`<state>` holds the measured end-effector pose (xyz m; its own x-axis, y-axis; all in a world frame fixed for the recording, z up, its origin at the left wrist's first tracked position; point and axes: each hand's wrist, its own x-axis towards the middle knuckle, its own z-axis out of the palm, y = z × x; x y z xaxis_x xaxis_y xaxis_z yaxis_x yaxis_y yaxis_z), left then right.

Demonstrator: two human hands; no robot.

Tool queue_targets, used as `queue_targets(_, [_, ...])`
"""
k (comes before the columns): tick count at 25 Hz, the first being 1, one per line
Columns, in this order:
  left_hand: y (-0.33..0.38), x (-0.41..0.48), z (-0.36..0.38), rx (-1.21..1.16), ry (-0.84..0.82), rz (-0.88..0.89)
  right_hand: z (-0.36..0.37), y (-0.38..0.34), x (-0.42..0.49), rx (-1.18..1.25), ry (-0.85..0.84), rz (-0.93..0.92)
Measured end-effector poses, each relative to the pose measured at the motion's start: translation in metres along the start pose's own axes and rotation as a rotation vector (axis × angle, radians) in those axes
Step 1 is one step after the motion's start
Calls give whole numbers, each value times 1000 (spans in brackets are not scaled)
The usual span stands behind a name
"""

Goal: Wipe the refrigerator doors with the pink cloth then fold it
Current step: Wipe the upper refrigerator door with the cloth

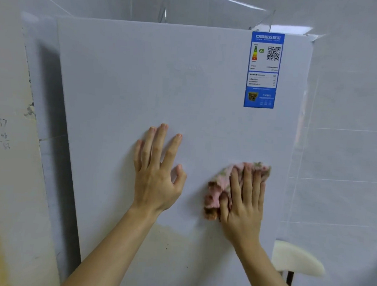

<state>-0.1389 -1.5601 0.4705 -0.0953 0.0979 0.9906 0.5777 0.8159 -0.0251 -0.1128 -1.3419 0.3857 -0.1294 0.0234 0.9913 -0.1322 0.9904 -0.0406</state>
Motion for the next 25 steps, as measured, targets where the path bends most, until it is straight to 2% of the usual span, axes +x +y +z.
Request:
queue_targets(4, [14, -3, 5, -2, -7, -12, -8, 11, 10, 47, 0, -56])
queue_targets(8, [25, -6, 10, -8, -24, -33, -16, 24, 101, 112, 133, -22])
queue_targets(12, [29, -4, 15, 2, -9, -44, -17, 45, 175, 33, 240, 64])
queue_targets(16, [31, -6, 17, 4, -2, -58, -16, 52, 109, 32, 201, 90])
queue_targets(21, [33, -7, 17, -5, -12, -69, -11, 50, -65, 59, -39, 153])
queue_targets(25, [31, -9, 16, 3, -22, -59, -11, 52, -64, 81, -60, 123])
